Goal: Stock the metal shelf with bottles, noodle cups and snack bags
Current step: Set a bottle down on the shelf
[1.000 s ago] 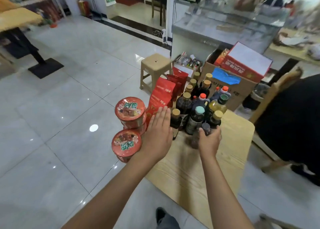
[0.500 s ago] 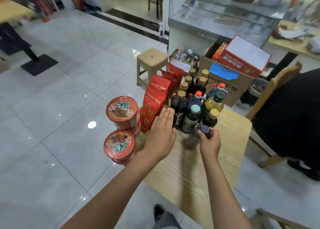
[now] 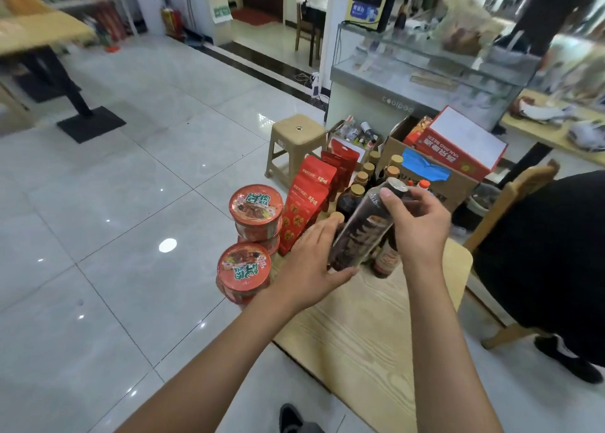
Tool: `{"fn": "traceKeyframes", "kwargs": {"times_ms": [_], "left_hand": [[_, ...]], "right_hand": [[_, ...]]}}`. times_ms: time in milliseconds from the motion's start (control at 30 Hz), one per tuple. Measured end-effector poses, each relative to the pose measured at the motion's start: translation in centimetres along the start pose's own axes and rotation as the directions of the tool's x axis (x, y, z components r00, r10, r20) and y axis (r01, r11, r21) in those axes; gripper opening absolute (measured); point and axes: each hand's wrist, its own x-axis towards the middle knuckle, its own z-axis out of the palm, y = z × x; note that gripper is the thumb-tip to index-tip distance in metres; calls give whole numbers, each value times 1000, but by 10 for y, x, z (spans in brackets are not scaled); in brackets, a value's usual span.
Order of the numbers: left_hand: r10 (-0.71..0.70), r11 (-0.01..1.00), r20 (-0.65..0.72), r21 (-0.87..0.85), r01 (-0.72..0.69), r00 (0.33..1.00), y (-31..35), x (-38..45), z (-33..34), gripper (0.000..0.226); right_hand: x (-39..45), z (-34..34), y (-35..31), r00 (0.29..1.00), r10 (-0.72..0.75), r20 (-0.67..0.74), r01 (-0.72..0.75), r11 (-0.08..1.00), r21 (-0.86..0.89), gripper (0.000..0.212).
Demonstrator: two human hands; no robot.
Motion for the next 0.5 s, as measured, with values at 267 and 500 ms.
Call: {"fn": "traceKeyframes", "kwargs": {"times_ms": [267,500], "left_hand": [[-246,967,-372,-155,202,895,-29,-55,-87,90],[-475,876,-655,-288,387,587,-75,-164,-191,75]], "right_hand": [[-58,96,-95,955,-132,266,83,979,187,32],[-178,211,-166,759,-331,560,167,931,325,27]]}}
